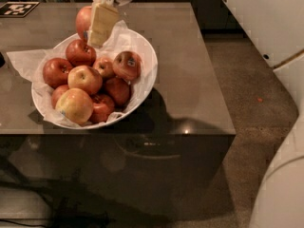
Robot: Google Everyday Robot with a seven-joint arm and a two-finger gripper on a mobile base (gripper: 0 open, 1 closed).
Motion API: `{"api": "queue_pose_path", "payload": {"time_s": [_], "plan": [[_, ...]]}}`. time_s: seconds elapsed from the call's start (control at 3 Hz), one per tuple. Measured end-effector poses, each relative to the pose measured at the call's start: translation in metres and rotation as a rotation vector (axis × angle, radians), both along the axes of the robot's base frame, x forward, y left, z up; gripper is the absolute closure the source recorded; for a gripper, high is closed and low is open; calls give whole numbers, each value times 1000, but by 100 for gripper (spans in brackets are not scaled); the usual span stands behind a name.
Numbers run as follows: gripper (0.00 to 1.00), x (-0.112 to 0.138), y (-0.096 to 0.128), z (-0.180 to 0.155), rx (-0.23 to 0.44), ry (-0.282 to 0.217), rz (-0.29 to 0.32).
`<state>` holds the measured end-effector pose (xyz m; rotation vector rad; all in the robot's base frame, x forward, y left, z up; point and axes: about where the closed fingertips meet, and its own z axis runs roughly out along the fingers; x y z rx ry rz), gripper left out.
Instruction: Pick apple from white bowl
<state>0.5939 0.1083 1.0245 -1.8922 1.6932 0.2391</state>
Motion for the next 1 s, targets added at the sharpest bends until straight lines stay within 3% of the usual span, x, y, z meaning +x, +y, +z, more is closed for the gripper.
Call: {"api": "queue_pose_path", "payload": {"time_s": [0.33, 0.67, 1.0], "plan": [[100, -18, 9, 29, -58, -45, -43], [100, -29, 25, 45, -98, -73, -46], [100, -29, 25, 45, -98, -73, -46]]}}
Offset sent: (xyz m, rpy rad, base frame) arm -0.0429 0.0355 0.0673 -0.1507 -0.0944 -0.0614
